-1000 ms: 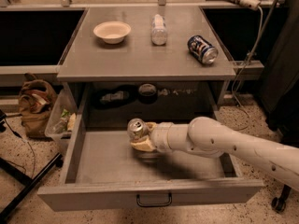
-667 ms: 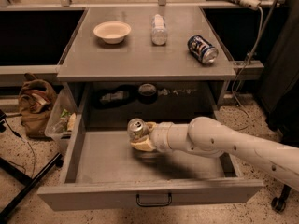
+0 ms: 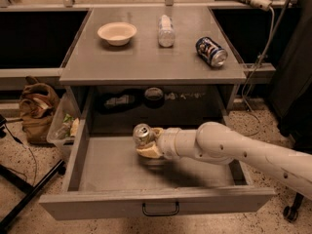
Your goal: Place 7up can into top drawer
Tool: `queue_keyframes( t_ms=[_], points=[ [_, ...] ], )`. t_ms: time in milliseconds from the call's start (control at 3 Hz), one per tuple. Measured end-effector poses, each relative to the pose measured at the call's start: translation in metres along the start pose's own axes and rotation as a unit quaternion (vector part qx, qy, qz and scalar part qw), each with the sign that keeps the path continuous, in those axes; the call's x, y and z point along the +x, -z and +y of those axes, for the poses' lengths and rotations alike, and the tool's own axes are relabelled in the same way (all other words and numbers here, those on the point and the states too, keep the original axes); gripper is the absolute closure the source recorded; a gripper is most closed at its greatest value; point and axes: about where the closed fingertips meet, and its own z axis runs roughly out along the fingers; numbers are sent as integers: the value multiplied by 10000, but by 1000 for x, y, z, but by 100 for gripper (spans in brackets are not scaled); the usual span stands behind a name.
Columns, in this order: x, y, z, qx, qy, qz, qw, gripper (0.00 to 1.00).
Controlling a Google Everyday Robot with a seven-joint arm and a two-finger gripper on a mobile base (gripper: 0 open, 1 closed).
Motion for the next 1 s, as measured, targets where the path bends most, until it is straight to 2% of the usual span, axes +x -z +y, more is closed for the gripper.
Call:
queue_keyframes(
  t_ms=[333,667,1000],
  points=[
    [0,0,0,0,0,0,10000,13],
    [0,0,0,0,0,0,10000,0],
    [0,0,0,0,0,0,10000,0]
  ],
)
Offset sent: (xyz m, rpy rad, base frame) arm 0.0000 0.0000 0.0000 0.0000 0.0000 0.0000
